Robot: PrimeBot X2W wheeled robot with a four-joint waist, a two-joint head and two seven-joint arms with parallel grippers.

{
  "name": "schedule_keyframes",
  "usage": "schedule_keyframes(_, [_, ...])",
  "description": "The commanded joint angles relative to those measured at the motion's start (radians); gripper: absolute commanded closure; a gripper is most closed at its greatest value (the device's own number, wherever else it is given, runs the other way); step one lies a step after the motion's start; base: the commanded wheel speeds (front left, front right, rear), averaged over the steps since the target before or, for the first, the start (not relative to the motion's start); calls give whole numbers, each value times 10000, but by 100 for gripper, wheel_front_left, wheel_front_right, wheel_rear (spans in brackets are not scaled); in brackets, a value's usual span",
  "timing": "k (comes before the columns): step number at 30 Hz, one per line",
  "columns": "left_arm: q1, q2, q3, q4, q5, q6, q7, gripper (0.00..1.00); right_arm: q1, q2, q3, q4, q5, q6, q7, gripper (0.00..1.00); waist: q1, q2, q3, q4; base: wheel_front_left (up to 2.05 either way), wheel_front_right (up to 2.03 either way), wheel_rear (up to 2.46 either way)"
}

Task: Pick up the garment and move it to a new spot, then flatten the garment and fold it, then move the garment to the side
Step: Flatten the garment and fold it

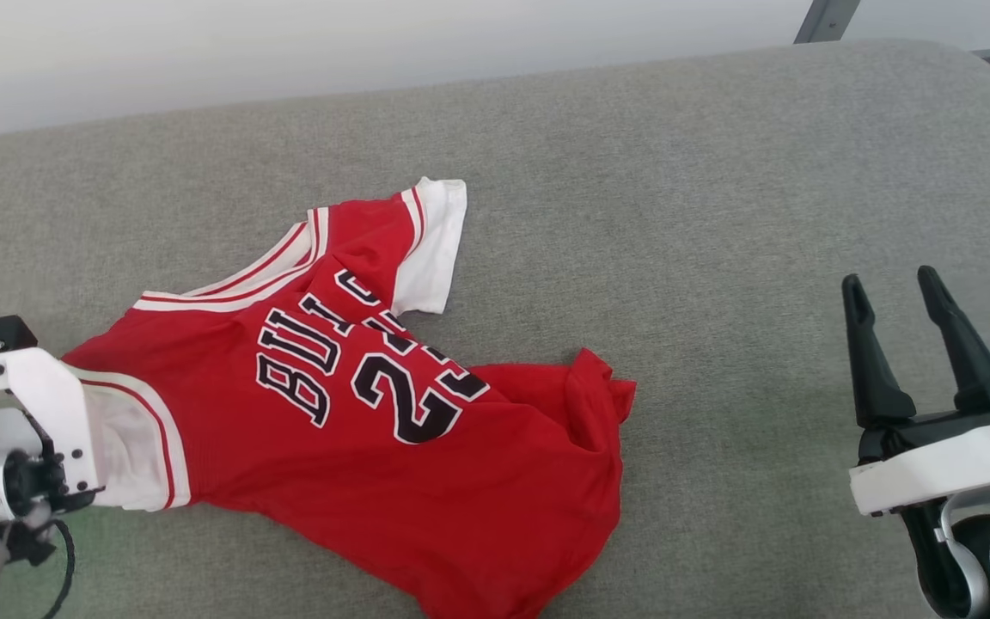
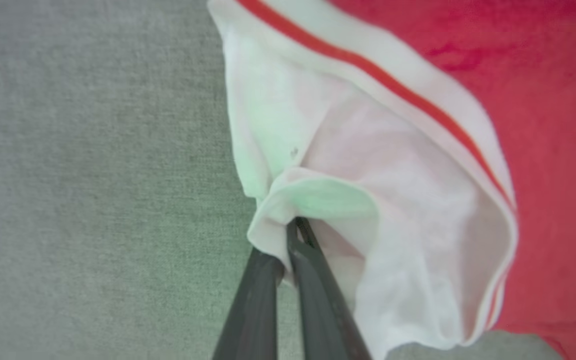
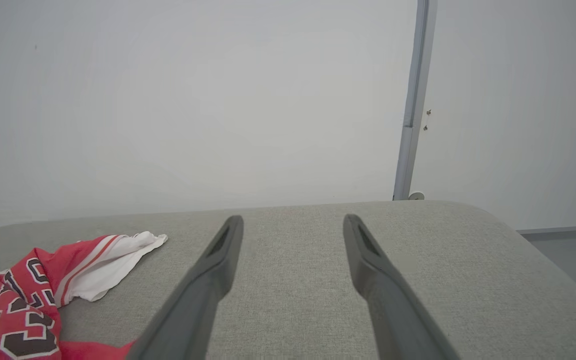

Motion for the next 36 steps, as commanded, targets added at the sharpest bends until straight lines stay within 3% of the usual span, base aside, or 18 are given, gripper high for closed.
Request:
schedule_keyframes(1, [394, -45, -39, -29, -150, 104, 126, 100, 115, 33, 32, -25, -35, -3, 35, 0, 0, 0, 22, 24, 0, 0, 0])
schedule_keyframes(6, [989, -50, 190, -947, -403, 445, -31, 100, 29, 39, 64, -42, -2, -3, 129, 0, 0, 0, 76, 105, 0, 0, 0])
schedule_keyframes(7, [1017, -29, 260, -1187, -373, 447, -252, 70, 11, 32, 69, -44, 5, -3, 148, 0, 0, 0, 88, 125, 0, 0, 0])
schedule_keyframes(8, [1006, -28, 323, -1400, -375, 404, -435, 0, -8, 21, 76, -44, 17, -3, 170, 0, 0, 0, 99, 146, 0, 0, 0])
schedule_keyframes(19, [1450, 94, 907, -3381, -210, 425, -2175, 0, -154, -265, 325, 17, 95, -3, 377, 0, 0, 0, 24, 681, 0, 0, 0])
schedule_keyframes(26, [1978, -54, 1122, -4605, 241, 286, -3972, 0, -307, -487, 543, 90, 241, -3, 622, 0, 0, 0, 32, 1096, 0, 0, 0])
schedule_keyframes(36, [3037, -796, 1399, -5416, 1103, 237, -7387, 0, -829, -1103, 967, 565, 556, -3, 1077, 0, 0, 0, 129, 1993, 0, 0, 0])
